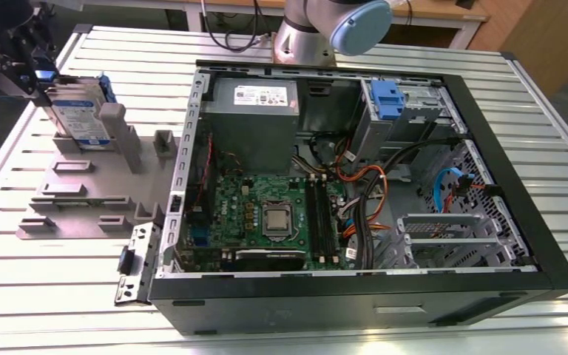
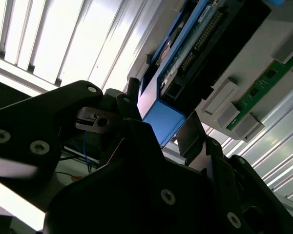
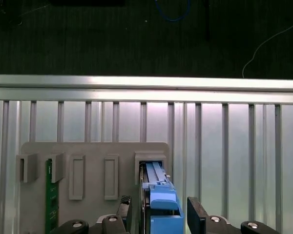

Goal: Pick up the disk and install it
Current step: 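Pick up the disk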

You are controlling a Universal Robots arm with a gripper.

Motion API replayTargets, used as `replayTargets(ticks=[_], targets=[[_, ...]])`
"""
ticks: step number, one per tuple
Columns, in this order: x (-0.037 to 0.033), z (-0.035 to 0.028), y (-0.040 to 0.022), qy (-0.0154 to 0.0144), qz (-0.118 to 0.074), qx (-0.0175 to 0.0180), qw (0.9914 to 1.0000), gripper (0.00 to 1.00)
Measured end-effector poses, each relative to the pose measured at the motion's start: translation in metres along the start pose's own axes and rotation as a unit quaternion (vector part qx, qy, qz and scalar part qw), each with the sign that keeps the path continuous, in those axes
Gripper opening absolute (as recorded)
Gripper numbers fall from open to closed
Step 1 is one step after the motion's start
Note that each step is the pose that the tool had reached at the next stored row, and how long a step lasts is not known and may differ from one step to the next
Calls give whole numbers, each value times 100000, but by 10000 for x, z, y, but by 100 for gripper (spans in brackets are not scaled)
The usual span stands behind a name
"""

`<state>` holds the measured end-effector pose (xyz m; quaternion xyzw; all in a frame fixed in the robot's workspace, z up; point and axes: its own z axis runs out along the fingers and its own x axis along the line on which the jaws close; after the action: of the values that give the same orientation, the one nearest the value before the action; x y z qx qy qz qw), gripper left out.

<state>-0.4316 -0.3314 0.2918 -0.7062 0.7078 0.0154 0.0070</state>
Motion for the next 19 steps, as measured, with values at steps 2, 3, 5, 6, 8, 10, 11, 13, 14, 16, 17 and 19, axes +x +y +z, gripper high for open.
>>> replayTargets(ticks=[2,3,5,6,8,10,11,13,14,16,17,19], targets=[[0,4,0,-2,0,7,100000,55],[0,7,0,-4,-1,13,100000,55],[0,11,0,-3,-1,10,100000,48],[0,13,0,-3,0,11,100000,48],[0,17,0,-4,-2,13,100000,48],[0,21,0,-3,0,15,100000,48],[-1,25,0,-8,-1,18,100000,48],[0,29,0,-5,0,9,100000,48],[0,30,0,0,-2,6,100000,48],[0,32,0,-5,2,13,100000,48],[0,32,0,-3,-1,10,100000,48],[-1,32,0,13,-1,28,100000,48]])
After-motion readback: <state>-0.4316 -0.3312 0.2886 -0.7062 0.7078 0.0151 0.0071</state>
